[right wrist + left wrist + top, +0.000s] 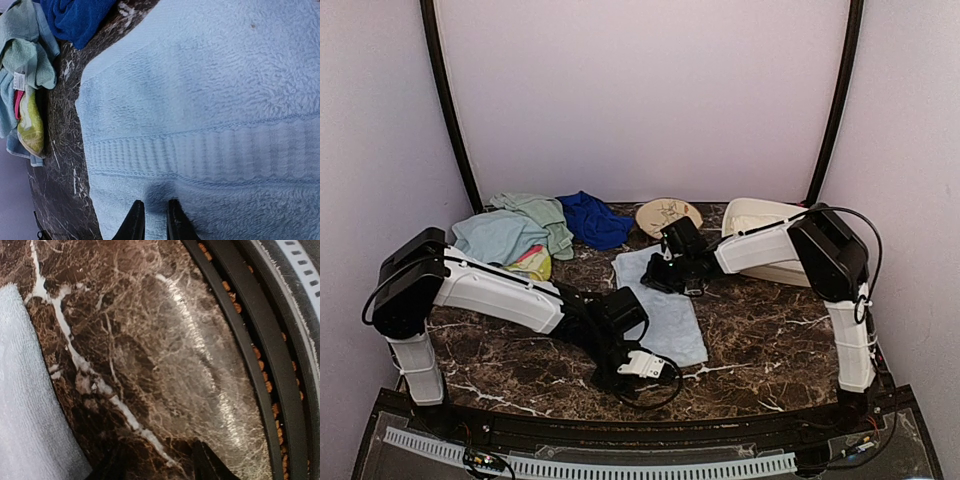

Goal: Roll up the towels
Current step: Adjust the towel at the center of the board, then roll the towel at the center of the board.

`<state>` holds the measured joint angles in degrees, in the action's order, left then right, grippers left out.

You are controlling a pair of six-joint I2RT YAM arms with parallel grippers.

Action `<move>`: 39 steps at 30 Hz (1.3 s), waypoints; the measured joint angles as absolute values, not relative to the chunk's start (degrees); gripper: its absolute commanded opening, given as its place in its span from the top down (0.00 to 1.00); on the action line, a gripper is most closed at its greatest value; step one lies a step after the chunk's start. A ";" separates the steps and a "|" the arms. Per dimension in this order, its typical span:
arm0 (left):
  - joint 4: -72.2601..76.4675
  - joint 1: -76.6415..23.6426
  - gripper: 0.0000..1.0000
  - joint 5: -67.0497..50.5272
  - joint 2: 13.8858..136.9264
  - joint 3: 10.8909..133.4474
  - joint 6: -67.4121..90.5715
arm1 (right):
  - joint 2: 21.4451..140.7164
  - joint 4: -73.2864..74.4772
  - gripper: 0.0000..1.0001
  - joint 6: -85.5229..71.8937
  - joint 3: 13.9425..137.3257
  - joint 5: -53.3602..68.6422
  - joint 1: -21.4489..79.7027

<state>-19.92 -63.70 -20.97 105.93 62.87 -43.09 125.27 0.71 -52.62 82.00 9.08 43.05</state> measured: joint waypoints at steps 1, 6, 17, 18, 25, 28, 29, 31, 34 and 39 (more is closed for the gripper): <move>-19.55 -63.70 0.57 -20.23 106.65 62.87 -42.83 | 124.81 0.67 0.83 -53.08 81.36 8.43 42.78; -17.72 -63.59 0.58 -16.99 107.18 63.42 -41.71 | 123.83 -0.12 0.83 -53.95 79.72 7.53 42.00; -23.49 -60.51 0.50 -18.98 101.10 62.61 -42.81 | 117.38 0.12 0.72 -54.81 74.43 6.92 41.95; -23.70 -60.12 0.48 -19.18 100.25 62.61 -42.78 | 116.31 1.32 0.41 -54.83 75.35 6.79 41.95; -23.51 -59.09 0.42 -19.18 99.02 63.75 -42.30 | 106.80 6.90 0.00 -43.48 77.23 -0.27 41.65; -23.27 -59.16 0.47 -19.09 101.51 65.67 -42.15 | 98.24 5.43 0.00 -40.21 71.24 -2.70 40.49; -22.94 -59.16 0.49 -19.03 102.48 66.02 -42.15 | 95.11 4.60 0.00 -39.46 68.53 -3.25 39.83; -22.50 -59.16 0.53 -18.52 104.57 66.39 -42.17 | 88.38 2.24 0.00 -38.54 61.93 -4.19 38.39; -22.44 -59.16 0.59 -17.43 107.07 66.39 -42.17 | 79.26 -0.60 0.00 -37.76 53.30 -5.63 36.58; -21.30 -58.67 0.76 -16.05 107.90 66.26 -41.60 | 70.78 -2.07 0.00 -37.06 44.97 -6.24 37.93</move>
<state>-21.30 -58.67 -16.05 107.90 66.26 -41.60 70.78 -2.07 -37.06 44.97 -6.24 37.93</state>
